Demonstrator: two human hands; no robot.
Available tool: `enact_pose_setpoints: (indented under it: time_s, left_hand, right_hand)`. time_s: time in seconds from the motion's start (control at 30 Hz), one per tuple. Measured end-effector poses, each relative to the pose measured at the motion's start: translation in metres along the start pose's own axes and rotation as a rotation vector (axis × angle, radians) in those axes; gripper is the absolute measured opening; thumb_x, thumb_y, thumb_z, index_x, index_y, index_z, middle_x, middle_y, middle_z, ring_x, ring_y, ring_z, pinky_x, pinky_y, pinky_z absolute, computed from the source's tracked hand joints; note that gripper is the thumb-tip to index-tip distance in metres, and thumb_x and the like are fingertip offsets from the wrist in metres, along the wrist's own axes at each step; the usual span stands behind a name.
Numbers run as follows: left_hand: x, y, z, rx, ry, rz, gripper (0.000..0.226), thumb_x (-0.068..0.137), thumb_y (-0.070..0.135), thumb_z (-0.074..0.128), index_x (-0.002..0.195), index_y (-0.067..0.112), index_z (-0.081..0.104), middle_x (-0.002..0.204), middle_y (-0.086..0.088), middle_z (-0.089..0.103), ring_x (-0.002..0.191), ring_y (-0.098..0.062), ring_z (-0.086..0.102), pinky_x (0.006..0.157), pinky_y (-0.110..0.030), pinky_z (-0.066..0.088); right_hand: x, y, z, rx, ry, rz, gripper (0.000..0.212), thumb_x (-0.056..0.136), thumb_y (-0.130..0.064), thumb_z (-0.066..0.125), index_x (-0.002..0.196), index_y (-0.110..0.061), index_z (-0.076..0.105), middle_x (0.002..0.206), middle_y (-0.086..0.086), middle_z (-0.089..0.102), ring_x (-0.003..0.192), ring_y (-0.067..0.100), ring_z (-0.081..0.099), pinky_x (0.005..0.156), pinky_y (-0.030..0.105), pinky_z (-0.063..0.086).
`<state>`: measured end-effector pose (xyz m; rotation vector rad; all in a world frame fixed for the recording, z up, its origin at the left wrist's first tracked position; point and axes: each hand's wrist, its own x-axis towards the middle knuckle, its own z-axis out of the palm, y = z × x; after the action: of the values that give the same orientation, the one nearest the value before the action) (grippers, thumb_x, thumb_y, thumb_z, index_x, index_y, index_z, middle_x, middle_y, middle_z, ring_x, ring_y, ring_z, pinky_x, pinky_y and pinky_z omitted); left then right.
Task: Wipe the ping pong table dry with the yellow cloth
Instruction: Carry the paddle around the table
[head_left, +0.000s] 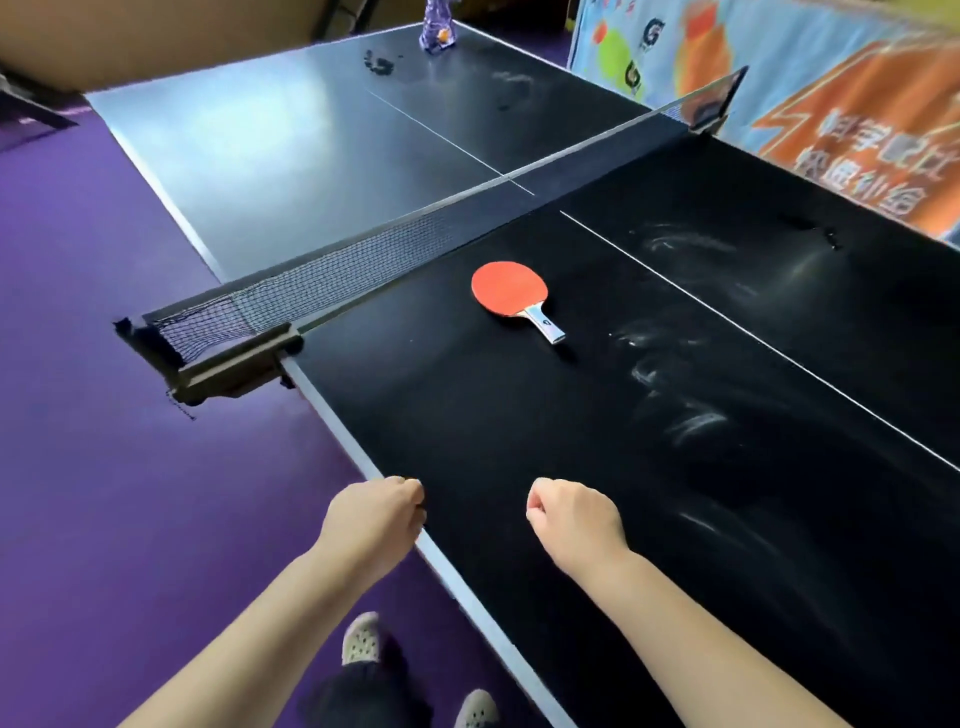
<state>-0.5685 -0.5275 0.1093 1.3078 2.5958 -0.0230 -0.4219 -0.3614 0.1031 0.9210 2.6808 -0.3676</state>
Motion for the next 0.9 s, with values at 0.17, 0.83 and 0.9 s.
enact_pose_setpoints:
  time_s: [0.17,0.83,0.9]
  left_hand:
    - [0.089,0.01,-0.005,0.009,-0.024,0.142,0.024,0.094,0.033,0.038,0.102,0.023,0.059,0.1,0.006,0.061,0.097,-0.017,0.059,0.068,-0.028,0.043]
    - [0.392,-0.063,-0.025,-0.097,-0.126,0.439,0.025,0.095,0.036,0.039,0.107,0.027,0.059,0.101,0.01,0.062,0.097,-0.012,0.058,0.072,-0.03,0.05]
    - [0.403,-0.067,-0.022,-0.107,-0.138,0.452,0.025,0.096,0.036,0.039,0.108,0.026,0.059,0.103,0.01,0.062,0.097,-0.012,0.059,0.073,-0.03,0.05]
  right_hand:
    - [0.066,0.014,-0.02,-0.074,0.031,0.056,0.017,0.102,-0.025,0.047,0.114,-0.02,0.059,0.104,-0.003,0.065,0.088,0.019,0.062,0.067,0.028,0.047]
    - [0.349,0.021,-0.058,-0.044,0.043,0.488,0.048,0.097,-0.037,0.057,0.137,-0.017,0.039,0.13,0.001,0.049,0.122,0.021,0.046,0.101,0.034,0.036]
    - [0.362,0.022,-0.049,0.002,0.001,0.52,0.058,0.096,-0.036,0.058,0.144,-0.015,0.031,0.137,0.002,0.046,0.128,0.022,0.044,0.104,0.035,0.034]
